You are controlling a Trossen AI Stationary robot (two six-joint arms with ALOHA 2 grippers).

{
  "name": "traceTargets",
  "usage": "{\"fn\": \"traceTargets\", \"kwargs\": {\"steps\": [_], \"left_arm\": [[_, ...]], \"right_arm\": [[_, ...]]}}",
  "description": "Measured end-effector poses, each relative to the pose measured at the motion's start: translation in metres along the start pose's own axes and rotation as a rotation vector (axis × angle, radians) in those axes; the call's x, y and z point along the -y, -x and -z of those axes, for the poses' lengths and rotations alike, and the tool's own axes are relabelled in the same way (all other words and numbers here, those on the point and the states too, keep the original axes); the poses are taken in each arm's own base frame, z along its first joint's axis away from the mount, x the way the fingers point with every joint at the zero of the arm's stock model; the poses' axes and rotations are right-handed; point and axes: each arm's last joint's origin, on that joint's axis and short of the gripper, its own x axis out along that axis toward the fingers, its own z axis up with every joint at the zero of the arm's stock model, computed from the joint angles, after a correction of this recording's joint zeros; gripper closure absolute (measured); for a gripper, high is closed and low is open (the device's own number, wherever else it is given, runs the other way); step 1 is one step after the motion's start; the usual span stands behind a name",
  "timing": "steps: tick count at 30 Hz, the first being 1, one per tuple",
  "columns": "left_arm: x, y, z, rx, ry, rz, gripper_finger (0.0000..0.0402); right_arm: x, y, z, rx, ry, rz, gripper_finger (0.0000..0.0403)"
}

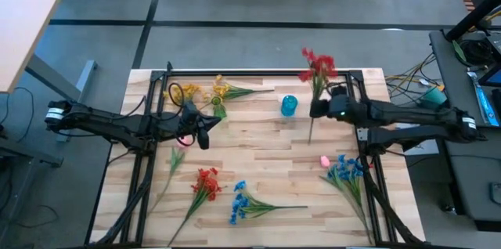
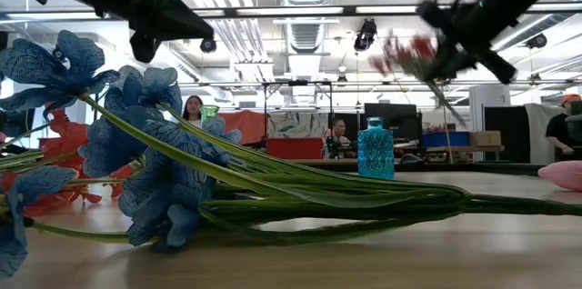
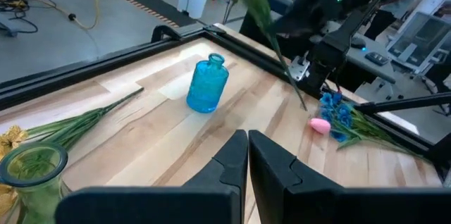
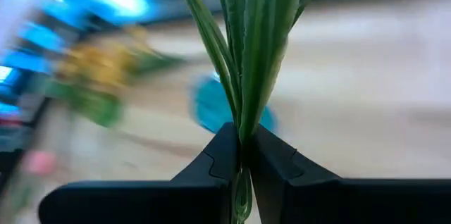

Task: Sort flowers into vase by color
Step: Put the top red flowers into the green vase

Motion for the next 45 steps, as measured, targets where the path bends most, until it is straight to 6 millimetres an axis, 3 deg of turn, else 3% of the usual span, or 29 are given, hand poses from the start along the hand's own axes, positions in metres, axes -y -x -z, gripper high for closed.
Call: {"fn": "traceTargets", "kwargs": {"steps": [9, 15, 21, 36, 45], "left_arm": [[0.014, 0.003, -0.028, 0.068, -0.023, 0.063, 0.0402], [0.022, 0.007, -0.047, 0.134, -0.111, 0.083, 0.0402], [0.018, 0.011, -0.046, 0.161, -0.158, 0.074, 0.0402], [-0.011, 0.051, -0.037, 0.144, -0.022, 0.010, 0.0402], [-0.024, 0.077, -0.037, 0.116, 0.037, 0.038, 0.0402]], "right_arm": [[-0.053, 0.010, -0.028, 0.332, 0.224, -0.514, 0.0381], [-0.082, -0.012, -0.029, 0.546, 0.319, -0.707, 0.0381], [-0.103, -0.052, -0.017, 0.687, 0.368, -0.736, 0.0381], [-0.189, -0.127, -0.022, 0.770, 0.510, -0.748, 0.0381], [-0.205, -0.161, -0.011, 0.763, 0.594, -0.708, 0.0381]]}}
